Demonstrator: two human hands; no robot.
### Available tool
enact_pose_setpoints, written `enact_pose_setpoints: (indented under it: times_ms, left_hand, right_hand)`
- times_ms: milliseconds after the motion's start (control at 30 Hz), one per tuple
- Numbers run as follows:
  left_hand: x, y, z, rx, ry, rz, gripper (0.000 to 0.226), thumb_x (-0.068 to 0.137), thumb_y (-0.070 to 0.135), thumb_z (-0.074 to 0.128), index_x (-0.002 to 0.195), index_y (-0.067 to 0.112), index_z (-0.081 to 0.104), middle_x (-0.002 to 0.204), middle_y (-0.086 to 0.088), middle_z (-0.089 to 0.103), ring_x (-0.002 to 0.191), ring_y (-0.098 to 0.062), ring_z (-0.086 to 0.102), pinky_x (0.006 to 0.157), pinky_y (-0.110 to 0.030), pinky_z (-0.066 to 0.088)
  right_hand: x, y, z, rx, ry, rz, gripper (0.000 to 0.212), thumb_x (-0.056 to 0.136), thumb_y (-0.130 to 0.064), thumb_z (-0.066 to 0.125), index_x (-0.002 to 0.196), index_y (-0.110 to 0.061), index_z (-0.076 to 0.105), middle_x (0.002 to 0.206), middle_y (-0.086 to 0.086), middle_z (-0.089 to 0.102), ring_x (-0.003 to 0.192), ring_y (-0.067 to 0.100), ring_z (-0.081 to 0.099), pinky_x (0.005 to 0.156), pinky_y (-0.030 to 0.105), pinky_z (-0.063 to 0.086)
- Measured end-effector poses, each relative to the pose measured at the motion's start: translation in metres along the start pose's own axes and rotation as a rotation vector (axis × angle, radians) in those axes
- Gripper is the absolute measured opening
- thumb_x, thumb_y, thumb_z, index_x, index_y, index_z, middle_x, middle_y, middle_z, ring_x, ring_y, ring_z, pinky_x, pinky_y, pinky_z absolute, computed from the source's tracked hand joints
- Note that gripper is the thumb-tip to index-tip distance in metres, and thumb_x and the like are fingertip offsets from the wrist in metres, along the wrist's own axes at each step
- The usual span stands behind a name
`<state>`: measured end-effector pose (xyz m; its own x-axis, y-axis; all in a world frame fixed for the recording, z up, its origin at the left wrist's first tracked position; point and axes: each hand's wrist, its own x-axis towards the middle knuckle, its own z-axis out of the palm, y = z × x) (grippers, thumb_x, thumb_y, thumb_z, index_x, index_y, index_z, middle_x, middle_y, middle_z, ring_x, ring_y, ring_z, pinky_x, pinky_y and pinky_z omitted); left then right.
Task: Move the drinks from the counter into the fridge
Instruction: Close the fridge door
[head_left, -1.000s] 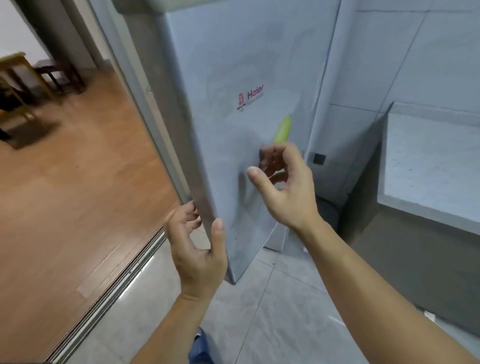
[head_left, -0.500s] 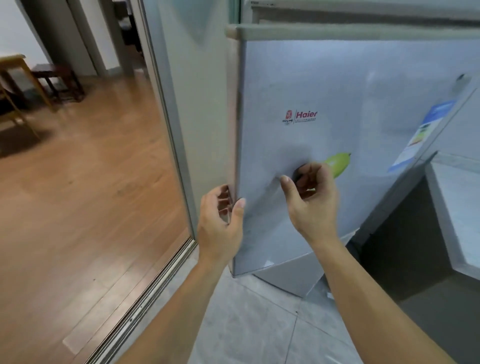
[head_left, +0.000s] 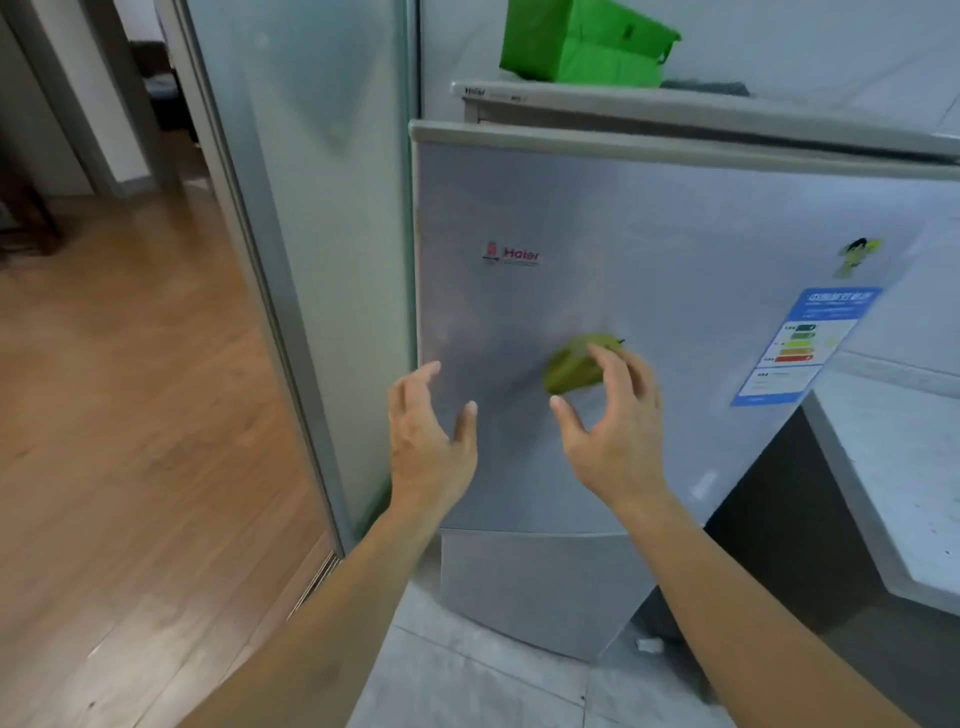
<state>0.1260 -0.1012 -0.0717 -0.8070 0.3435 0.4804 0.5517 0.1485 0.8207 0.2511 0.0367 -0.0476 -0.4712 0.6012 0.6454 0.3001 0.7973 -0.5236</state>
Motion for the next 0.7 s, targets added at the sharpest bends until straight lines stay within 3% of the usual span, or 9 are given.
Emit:
enact_pose_setpoints:
  times_ms: [67, 133, 200, 333, 467, 700]
  left_hand:
    - [0.011, 0.002, 0.012, 0.037, -0.092, 0.066, 0.061, 0.089, 0.022, 0.066, 0.144, 0.018, 0.038, 0.139, 0.004, 0.036, 0.126, -0.017, 0.044, 0.100, -0.035, 0.046]
    - [0.024, 0.002, 0.025, 0.123, -0.211, 0.139, 0.074, 0.090, 0.026, 0.066, 0.152, 0.022, 0.027, 0.153, 0.001, 0.024, 0.135, -0.010, 0.029, 0.102, -0.025, 0.035]
    - [0.038, 0.000, 0.038, 0.229, -0.329, 0.211, 0.083, 0.090, 0.030, 0.066, 0.155, 0.024, 0.015, 0.162, 0.001, 0.008, 0.142, -0.007, 0.016, 0.104, -0.026, 0.030]
    - [0.070, -0.003, 0.061, 0.479, -0.544, 0.278, 0.095, 0.091, 0.035, 0.064, 0.157, 0.025, -0.004, 0.164, 0.006, -0.012, 0.151, -0.019, 0.006, 0.111, -0.038, 0.034]
    - [0.096, -0.006, 0.081, 0.616, -0.717, 0.212, 0.103, 0.088, 0.037, 0.068, 0.156, 0.025, -0.008, 0.164, 0.004, -0.014, 0.152, -0.022, -0.003, 0.117, -0.045, 0.029]
    - [0.100, -0.032, 0.091, 0.627, -0.782, 0.159, 0.104, 0.086, 0.041, 0.069, 0.156, 0.025, -0.007, 0.164, 0.000, -0.007, 0.152, -0.023, -0.002, 0.120, -0.044, 0.023]
  right_hand:
    - [0.011, 0.009, 0.002, -0.145, -0.044, -0.001, 0.070, 0.081, -0.032, 0.076, 0.142, -0.012, 0.049, 0.151, 0.018, 0.035, 0.142, 0.036, 0.031, 0.116, 0.049, 0.029]
    - [0.023, 0.020, 0.004, -0.260, -0.121, 0.022, 0.078, 0.083, -0.039, 0.073, 0.150, -0.019, 0.038, 0.161, 0.017, 0.016, 0.150, 0.037, 0.013, 0.119, 0.054, 0.021]
    - [0.036, 0.034, 0.003, -0.362, -0.171, 0.029, 0.083, 0.085, -0.045, 0.068, 0.155, -0.026, 0.027, 0.164, 0.012, 0.002, 0.152, 0.034, 0.000, 0.121, 0.057, 0.014]
    - [0.061, 0.053, -0.005, -0.495, -0.204, 0.041, 0.088, 0.086, -0.048, 0.065, 0.157, -0.029, 0.016, 0.165, 0.003, -0.007, 0.153, 0.029, -0.009, 0.121, 0.058, 0.009]
    - [0.072, 0.065, -0.009, -0.575, -0.312, 0.037, 0.094, 0.087, -0.053, 0.062, 0.158, -0.026, 0.006, 0.164, -0.002, -0.018, 0.152, 0.025, -0.019, 0.121, 0.059, 0.002]
    - [0.073, 0.070, -0.015, -0.631, -0.417, 0.021, 0.103, 0.086, -0.059, 0.060, 0.158, -0.028, -0.007, 0.160, -0.005, -0.034, 0.150, 0.024, -0.026, 0.118, 0.057, -0.007]
